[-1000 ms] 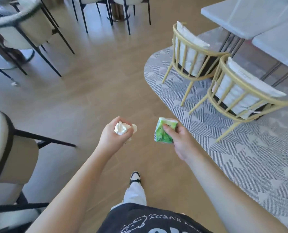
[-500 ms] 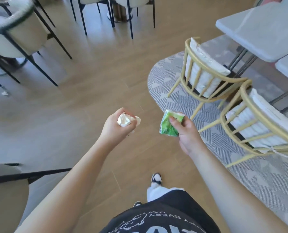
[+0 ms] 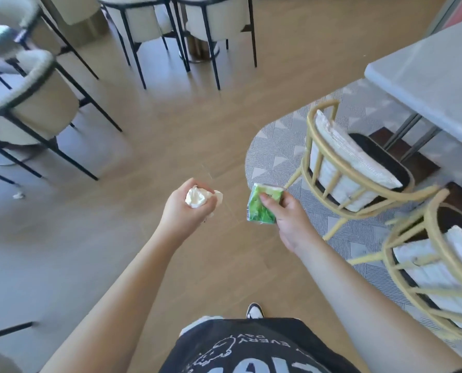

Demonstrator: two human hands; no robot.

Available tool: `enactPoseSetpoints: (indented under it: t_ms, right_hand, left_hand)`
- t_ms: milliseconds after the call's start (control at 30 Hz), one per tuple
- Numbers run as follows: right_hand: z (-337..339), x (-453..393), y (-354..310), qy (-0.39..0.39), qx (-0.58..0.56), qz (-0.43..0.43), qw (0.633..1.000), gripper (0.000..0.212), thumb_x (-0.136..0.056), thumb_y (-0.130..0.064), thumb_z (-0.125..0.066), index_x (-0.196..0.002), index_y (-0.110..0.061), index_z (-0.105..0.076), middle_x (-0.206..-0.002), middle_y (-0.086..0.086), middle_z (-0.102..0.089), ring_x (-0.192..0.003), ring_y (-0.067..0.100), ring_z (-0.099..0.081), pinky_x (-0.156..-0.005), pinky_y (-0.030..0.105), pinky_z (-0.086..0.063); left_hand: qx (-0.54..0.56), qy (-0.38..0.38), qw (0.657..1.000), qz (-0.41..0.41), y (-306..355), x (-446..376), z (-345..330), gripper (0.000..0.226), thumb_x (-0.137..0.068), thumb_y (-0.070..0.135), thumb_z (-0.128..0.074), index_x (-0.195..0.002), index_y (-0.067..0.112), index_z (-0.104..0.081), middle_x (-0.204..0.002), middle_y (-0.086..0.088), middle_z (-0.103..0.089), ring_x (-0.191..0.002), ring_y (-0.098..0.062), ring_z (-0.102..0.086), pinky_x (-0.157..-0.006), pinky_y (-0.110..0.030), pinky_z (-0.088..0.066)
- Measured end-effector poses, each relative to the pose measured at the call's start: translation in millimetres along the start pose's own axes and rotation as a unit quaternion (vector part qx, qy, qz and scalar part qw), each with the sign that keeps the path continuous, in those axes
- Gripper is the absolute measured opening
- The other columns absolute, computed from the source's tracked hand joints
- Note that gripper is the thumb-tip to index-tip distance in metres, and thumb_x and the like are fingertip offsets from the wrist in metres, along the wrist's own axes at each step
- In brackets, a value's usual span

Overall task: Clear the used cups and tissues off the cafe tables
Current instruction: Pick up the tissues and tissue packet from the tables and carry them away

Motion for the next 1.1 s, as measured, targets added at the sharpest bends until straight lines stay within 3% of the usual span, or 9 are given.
enactPoseSetpoints:
  t_ms: [100,200,300,400,467,567,700,933,1100]
  right_hand:
    - [-7,-45,-16,-0.008,-0.008,-0.009,1.000,0.018,-0.086,-0.021,-0.072,-0.104,-0.021,-0.069,-0.092,-0.008,-0.076,-0.090,0.010,-0.070,-0.080,0.026,-0.058]
    - [-9,-89,-30,-0.011,-0.015,-0.016,1.000,0.030,-0.077,-0.027,-0.073,-0.106,-0.020,-0.068,-0.093,-0.005,-0.075,-0.093,0.014,-0.069,-0.090,0.037,-0.055]
    - [-6,-139,-40,0.015,-0.022,-0.019,0.999,0.026,-0.082,-0.022,-0.072,-0.108,-0.018,-0.067,-0.097,-0.001,-0.072,-0.095,0.017,-0.067,-0.094,0.041,-0.053]
    - [-6,-196,-46,0.032,-0.015,-0.015,0.999,0.015,-0.092,-0.012,-0.066,-0.105,-0.017,-0.066,-0.092,-0.003,-0.073,-0.092,0.016,-0.067,-0.089,0.036,-0.054]
    - [-13,-237,-52,0.034,-0.003,-0.016,0.999,0.015,-0.091,-0.014,-0.066,-0.106,-0.018,-0.066,-0.090,-0.006,-0.075,-0.089,0.012,-0.069,-0.084,0.029,-0.057]
    - [-21,-295,-68,0.052,0.016,-0.023,0.998,0.023,-0.088,-0.020,-0.070,-0.110,-0.017,-0.066,-0.097,-0.002,-0.076,-0.094,0.015,-0.071,-0.086,0.032,-0.058]
    - [-22,-372,-103,0.084,0.049,-0.003,0.995,0.015,-0.091,-0.021,-0.071,-0.105,-0.025,-0.068,-0.095,-0.006,-0.078,-0.092,0.011,-0.073,-0.076,0.023,-0.057]
    - [-1,-489,-159,0.125,0.019,0.018,0.992,0.013,-0.093,-0.012,-0.067,-0.103,-0.020,-0.067,-0.089,-0.007,-0.076,-0.088,0.011,-0.072,-0.074,0.023,-0.057]
    - [15,-578,-186,0.120,0.016,0.023,0.992,0.014,-0.095,-0.012,-0.065,-0.105,-0.021,-0.066,-0.093,-0.004,-0.073,-0.089,0.013,-0.070,-0.086,0.035,-0.058]
  left_hand:
    - [-0.005,0.004,1.000,-0.006,14,-52,2,0.021,-0.075,0.043,-0.071,-0.088,0.028,-0.065,-0.078,0.009,-0.072,-0.050,-0.008,-0.059,-0.047,-0.017,-0.046]
    - [-0.005,0.007,1.000,-0.013,19,-106,3,0.012,-0.084,0.031,-0.075,-0.089,0.026,-0.064,-0.076,0.014,-0.071,-0.051,-0.007,-0.060,-0.047,-0.017,-0.047]
    - [-0.006,0.000,1.000,-0.013,18,-161,0,0.012,-0.085,0.028,-0.075,-0.087,0.026,-0.064,-0.074,0.019,-0.071,-0.049,-0.005,-0.060,-0.046,-0.016,-0.046]
    - [0.009,-0.015,1.000,-0.006,16,-222,-4,0.015,-0.080,0.036,-0.073,-0.086,0.026,-0.063,-0.075,0.017,-0.072,-0.049,-0.005,-0.060,-0.045,-0.016,-0.045]
    - [0.019,-0.024,1.000,-0.005,18,-270,-4,0.016,-0.079,0.037,-0.073,-0.086,0.026,-0.064,-0.074,0.017,-0.072,-0.050,-0.005,-0.059,-0.045,-0.015,-0.044]
    - [0.022,-0.053,0.998,-0.001,31,-344,-6,0.015,-0.079,0.037,-0.071,-0.085,0.026,-0.063,-0.078,0.018,-0.072,-0.050,-0.006,-0.059,-0.045,-0.016,-0.044]
    - [0.000,-0.084,0.996,-0.019,58,-438,-12,0.011,-0.077,0.036,-0.069,-0.083,0.029,-0.062,-0.076,0.011,-0.071,-0.051,-0.008,-0.059,-0.047,-0.019,-0.045]
    - [-0.018,-0.116,0.992,-0.045,92,-563,-51,0.015,-0.087,0.020,-0.074,-0.083,0.029,-0.063,-0.077,0.007,-0.073,-0.051,-0.009,-0.061,-0.049,-0.019,-0.047]
    - [-0.027,-0.123,0.991,-0.036,107,-652,-82,0.015,-0.088,0.019,-0.074,-0.082,0.027,-0.062,-0.072,0.006,-0.072,-0.050,-0.011,-0.059,-0.047,-0.019,-0.044]
Point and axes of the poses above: each hand's wrist, its own x-axis away from the middle knuckle, its own z-axis out of the back of the hand, y = z × x, the point moved 10 cm from there along -x, towards the middle knuckle
